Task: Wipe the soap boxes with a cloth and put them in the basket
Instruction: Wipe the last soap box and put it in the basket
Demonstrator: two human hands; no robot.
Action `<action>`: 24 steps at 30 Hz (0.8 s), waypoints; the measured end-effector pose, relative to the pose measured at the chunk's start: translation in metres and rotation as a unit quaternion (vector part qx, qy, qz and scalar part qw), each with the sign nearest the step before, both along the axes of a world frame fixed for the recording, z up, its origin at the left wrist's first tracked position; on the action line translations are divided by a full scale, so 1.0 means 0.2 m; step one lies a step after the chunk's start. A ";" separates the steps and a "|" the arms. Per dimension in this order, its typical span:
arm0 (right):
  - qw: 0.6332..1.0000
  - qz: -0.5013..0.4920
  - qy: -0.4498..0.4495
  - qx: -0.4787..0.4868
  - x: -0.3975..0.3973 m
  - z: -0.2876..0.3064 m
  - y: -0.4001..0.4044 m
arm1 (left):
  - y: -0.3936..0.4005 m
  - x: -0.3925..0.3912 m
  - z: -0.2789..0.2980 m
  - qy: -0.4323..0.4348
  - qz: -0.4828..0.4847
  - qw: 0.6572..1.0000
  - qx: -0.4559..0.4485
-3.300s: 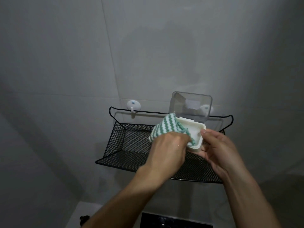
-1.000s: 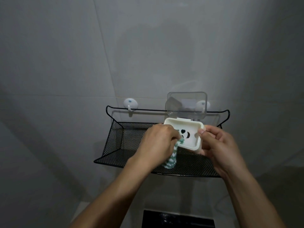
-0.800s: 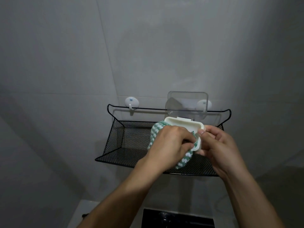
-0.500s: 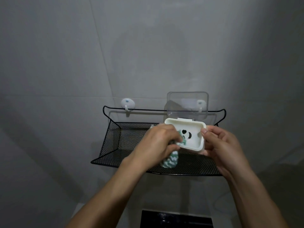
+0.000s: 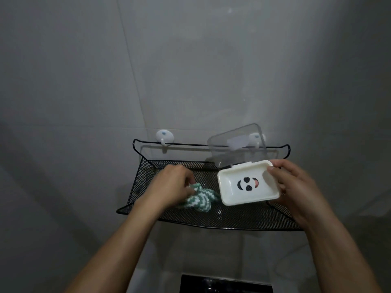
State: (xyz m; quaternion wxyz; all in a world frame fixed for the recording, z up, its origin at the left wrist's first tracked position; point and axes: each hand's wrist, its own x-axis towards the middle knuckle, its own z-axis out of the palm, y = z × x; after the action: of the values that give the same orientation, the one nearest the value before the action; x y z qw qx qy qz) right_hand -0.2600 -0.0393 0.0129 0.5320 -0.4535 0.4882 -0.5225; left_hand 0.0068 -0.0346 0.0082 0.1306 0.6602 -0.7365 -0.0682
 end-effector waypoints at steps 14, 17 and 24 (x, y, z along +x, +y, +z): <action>0.992 0.074 0.084 -0.063 0.08 0.10 -0.07 | -0.10 -0.07 0.38 0.265 -0.074 0.958 -0.086; 0.993 0.055 0.092 -0.059 0.09 0.10 -0.09 | -0.11 -0.05 0.35 0.286 -0.077 0.954 -0.052; 0.996 0.030 0.075 -0.048 0.08 0.10 -0.10 | -0.11 -0.02 0.27 0.279 -0.106 0.953 0.046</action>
State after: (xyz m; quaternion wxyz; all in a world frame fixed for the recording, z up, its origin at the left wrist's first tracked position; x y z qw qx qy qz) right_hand -0.2439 -0.0588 0.0320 0.4869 -0.5306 0.4872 -0.4941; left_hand 0.0024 -0.0564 0.0627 0.2924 0.5384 -0.7326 -0.2966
